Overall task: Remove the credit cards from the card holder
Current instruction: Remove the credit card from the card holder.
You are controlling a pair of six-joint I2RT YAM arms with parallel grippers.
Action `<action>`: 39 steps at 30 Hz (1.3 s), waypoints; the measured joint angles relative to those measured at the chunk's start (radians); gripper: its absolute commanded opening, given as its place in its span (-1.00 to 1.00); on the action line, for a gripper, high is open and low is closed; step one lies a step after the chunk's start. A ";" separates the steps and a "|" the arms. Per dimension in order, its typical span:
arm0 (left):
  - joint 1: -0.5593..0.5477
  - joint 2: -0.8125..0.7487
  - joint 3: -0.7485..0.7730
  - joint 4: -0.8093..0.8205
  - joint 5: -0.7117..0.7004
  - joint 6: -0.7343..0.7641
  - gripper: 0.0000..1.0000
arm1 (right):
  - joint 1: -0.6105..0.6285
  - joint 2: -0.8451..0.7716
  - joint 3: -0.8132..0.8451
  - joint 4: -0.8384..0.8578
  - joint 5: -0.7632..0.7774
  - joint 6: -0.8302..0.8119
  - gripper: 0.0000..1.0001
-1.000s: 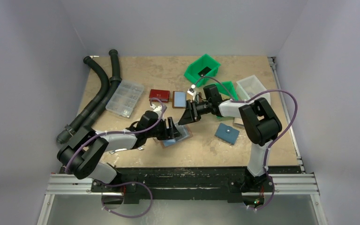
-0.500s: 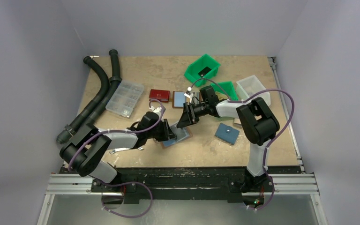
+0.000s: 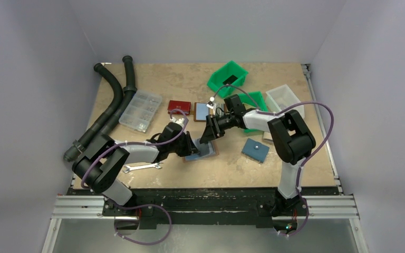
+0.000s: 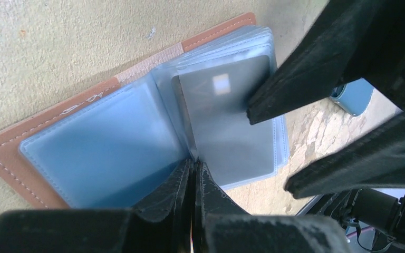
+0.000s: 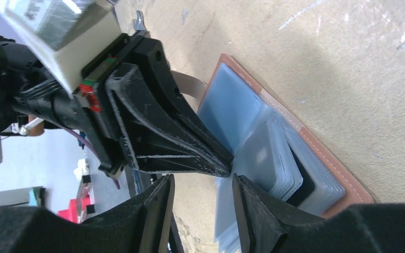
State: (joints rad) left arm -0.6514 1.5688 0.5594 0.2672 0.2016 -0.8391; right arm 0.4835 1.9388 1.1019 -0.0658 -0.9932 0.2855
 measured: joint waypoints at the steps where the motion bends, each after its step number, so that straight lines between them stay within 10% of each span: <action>1: 0.000 0.000 0.000 0.000 0.000 -0.002 -1.00 | 0.000 -0.006 0.006 -0.012 0.000 -0.013 0.06; 39: 0.003 0.015 0.013 -0.002 0.018 -0.014 -1.00 | -0.006 -0.043 0.063 -0.203 0.132 -0.174 0.19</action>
State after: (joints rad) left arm -0.6483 1.5841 0.5720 0.2649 0.2192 -0.8532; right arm 0.4778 1.8957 1.1652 -0.2684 -0.8608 0.1112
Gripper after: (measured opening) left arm 0.031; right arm 0.566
